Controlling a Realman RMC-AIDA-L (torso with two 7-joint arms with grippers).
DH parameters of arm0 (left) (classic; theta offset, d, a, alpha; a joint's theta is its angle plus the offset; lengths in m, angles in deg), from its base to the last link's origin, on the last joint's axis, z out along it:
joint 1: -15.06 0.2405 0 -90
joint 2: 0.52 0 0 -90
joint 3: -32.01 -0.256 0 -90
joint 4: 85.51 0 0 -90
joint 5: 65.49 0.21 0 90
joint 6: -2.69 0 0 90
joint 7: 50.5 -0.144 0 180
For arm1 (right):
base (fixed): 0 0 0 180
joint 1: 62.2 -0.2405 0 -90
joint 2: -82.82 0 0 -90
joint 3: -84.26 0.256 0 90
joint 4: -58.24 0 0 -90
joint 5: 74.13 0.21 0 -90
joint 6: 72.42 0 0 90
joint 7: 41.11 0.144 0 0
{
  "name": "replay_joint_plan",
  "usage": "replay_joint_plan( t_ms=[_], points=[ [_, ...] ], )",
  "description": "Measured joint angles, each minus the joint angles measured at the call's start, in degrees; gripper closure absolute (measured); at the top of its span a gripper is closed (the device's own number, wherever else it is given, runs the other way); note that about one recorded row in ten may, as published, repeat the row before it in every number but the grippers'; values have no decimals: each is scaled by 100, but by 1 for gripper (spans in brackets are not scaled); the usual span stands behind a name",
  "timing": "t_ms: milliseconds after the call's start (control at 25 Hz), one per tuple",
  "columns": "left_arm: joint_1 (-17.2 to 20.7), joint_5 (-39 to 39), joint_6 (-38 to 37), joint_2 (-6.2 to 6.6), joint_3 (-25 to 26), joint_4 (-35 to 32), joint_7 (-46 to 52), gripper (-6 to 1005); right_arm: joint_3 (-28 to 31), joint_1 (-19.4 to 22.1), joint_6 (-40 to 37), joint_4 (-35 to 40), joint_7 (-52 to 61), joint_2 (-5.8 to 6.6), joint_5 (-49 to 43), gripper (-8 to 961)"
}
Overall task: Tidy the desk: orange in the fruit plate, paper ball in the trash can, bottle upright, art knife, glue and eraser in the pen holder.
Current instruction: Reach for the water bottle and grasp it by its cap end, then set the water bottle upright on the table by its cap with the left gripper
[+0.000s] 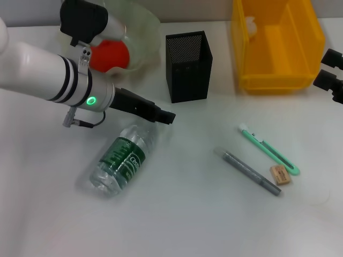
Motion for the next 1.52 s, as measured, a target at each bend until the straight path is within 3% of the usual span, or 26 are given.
replay_joint_plan(
  t_ms=[520, 920, 1120, 1280, 1520],
  points=[
    [1, 9, 132, -2, -278, 39, -103, 337, -6, -42, 46, -30, 2, -10, -3, 214],
    [47, -77, 90, 1, -297, 6, -266, 514, 36, -44, 13, -32, 16, -22, -8, 214],
    [343, -198, -214, 47, 34, -666, -319, 537, 47, -30, -7, -32, 41, -27, 17, 214],
    [835, -742, -586, 54, 746, -1384, -830, 540, 48, -27, -13, -32, 77, -38, 25, 214],
    [1053, -1288, -790, 70, 1403, -1441, -1349, 547, 46, -39, -13, -32, 86, -70, 30, 213]
  ],
)
